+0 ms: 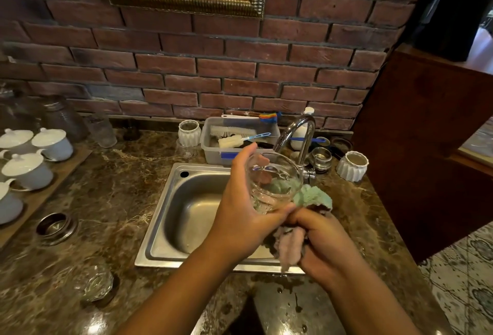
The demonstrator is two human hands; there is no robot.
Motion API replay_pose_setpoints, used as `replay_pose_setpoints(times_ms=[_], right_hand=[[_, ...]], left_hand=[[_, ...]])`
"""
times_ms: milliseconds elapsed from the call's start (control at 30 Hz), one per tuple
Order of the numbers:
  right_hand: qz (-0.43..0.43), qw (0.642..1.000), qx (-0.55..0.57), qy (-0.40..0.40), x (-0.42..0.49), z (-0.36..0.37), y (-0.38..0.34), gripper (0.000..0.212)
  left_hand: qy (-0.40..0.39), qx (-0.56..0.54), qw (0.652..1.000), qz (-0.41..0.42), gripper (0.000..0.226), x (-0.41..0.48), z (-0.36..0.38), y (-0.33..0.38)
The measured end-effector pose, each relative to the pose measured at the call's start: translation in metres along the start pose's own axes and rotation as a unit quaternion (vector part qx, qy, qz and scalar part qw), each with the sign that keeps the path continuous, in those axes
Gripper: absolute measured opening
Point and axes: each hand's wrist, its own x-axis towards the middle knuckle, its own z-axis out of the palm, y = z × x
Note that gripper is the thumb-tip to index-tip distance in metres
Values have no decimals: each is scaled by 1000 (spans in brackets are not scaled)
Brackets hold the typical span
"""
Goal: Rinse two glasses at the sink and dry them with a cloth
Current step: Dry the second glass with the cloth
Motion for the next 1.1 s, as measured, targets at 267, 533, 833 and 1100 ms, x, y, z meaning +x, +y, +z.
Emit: replay_pose_setpoints(times_ms=[267, 533, 833, 1100], right_hand=[[-210, 938, -264, 72, -17, -10, -31, 40], [-195, 820, -512, -163, -8, -10, -49, 47], [-121, 867, -416, -246, -2, 6, -27, 26], [-248, 854, -424, -171, -6, 14, 5, 17]], left_hand=[[-110, -121, 973, -162, 102, -3, -29, -10], [-99, -385, 885, -243, 85, -15, -31, -16], [-77, -54, 989, -112, 54, -7, -39, -9], [80, -184, 970, -139, 29, 5, -26, 6]])
